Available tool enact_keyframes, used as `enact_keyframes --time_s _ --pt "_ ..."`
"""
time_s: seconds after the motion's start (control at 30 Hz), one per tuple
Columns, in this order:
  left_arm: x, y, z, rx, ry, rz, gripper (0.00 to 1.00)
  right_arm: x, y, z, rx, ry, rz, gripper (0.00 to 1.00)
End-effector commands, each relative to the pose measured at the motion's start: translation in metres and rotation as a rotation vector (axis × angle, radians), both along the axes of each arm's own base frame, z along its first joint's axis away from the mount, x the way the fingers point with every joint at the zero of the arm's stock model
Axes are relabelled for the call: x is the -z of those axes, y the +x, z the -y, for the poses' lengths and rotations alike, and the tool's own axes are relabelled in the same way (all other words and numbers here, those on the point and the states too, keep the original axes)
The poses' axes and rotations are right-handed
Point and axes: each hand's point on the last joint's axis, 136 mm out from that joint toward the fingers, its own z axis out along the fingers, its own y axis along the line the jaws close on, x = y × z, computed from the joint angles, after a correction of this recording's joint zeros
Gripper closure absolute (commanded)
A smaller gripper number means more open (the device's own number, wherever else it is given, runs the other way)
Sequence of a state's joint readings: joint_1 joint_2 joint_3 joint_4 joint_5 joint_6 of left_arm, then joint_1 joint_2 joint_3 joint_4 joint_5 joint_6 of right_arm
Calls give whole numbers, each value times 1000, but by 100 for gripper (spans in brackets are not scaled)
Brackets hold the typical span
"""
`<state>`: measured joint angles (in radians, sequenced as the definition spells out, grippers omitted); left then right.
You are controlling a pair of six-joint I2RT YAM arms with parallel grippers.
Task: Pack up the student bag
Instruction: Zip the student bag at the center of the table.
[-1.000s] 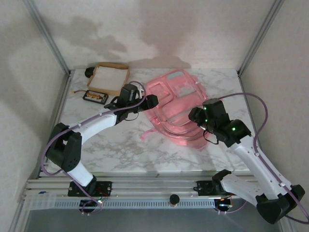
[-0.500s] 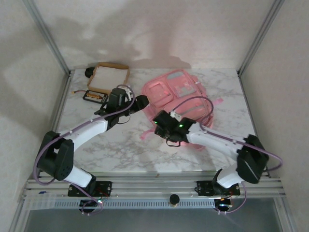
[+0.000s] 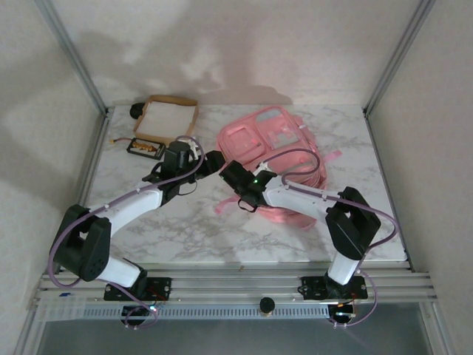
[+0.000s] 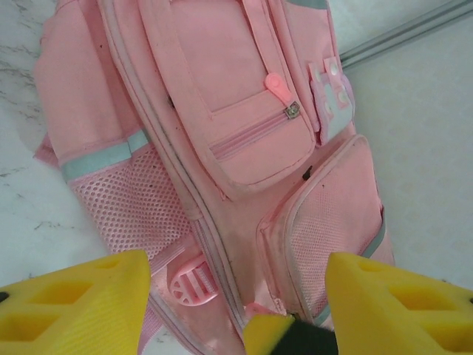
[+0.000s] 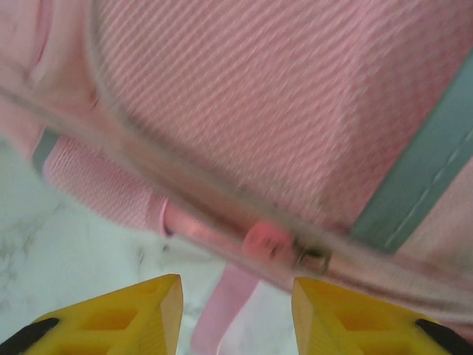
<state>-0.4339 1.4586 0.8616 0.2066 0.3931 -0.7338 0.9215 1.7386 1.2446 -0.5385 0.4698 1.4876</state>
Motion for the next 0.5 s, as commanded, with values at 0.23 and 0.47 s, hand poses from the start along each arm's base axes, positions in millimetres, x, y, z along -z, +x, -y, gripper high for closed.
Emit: enact_keyframes --time_s 0.23,0.47 --pt "-1 1 -7 -25 6 24 36 11 31 38 157 -101 31 65" --pt "3 4 -6 -31 3 10 35 5 43 29 84 -108 43 89"
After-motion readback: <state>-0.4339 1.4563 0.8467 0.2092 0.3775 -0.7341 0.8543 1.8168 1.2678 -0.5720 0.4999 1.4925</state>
